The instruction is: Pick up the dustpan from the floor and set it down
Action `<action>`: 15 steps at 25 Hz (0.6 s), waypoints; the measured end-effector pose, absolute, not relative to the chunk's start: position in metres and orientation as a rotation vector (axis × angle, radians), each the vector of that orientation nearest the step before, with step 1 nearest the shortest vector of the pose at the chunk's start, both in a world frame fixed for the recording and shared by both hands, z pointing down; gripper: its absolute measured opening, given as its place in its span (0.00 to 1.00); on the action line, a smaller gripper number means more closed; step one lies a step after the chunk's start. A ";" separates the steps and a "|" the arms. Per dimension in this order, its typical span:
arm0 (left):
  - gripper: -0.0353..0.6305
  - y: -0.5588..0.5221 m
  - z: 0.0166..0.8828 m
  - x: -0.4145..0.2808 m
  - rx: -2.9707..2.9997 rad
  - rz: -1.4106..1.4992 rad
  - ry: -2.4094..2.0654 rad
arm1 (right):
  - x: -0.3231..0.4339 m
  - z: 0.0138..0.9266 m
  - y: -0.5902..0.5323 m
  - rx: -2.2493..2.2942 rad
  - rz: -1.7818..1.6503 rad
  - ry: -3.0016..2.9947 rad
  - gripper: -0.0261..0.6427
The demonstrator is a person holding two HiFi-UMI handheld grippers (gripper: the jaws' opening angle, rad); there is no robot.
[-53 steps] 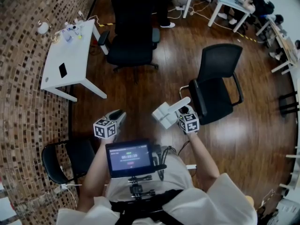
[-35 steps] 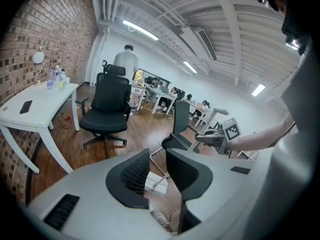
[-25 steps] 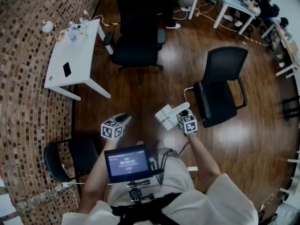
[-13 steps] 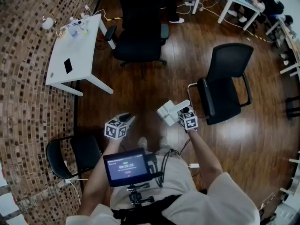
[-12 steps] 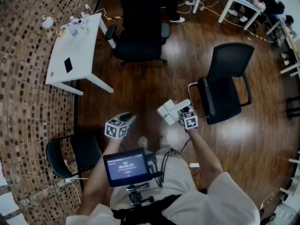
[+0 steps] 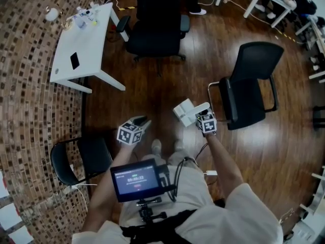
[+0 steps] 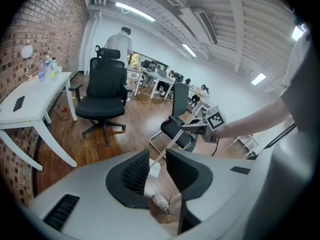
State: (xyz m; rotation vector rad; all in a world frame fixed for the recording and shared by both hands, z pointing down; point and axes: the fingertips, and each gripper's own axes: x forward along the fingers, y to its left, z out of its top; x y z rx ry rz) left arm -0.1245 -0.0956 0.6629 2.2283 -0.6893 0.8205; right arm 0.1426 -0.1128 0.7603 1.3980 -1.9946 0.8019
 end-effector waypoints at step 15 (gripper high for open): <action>0.20 -0.095 0.677 -0.113 2.226 0.888 -0.632 | 0.152 0.816 -0.121 1.382 0.818 -1.951 0.19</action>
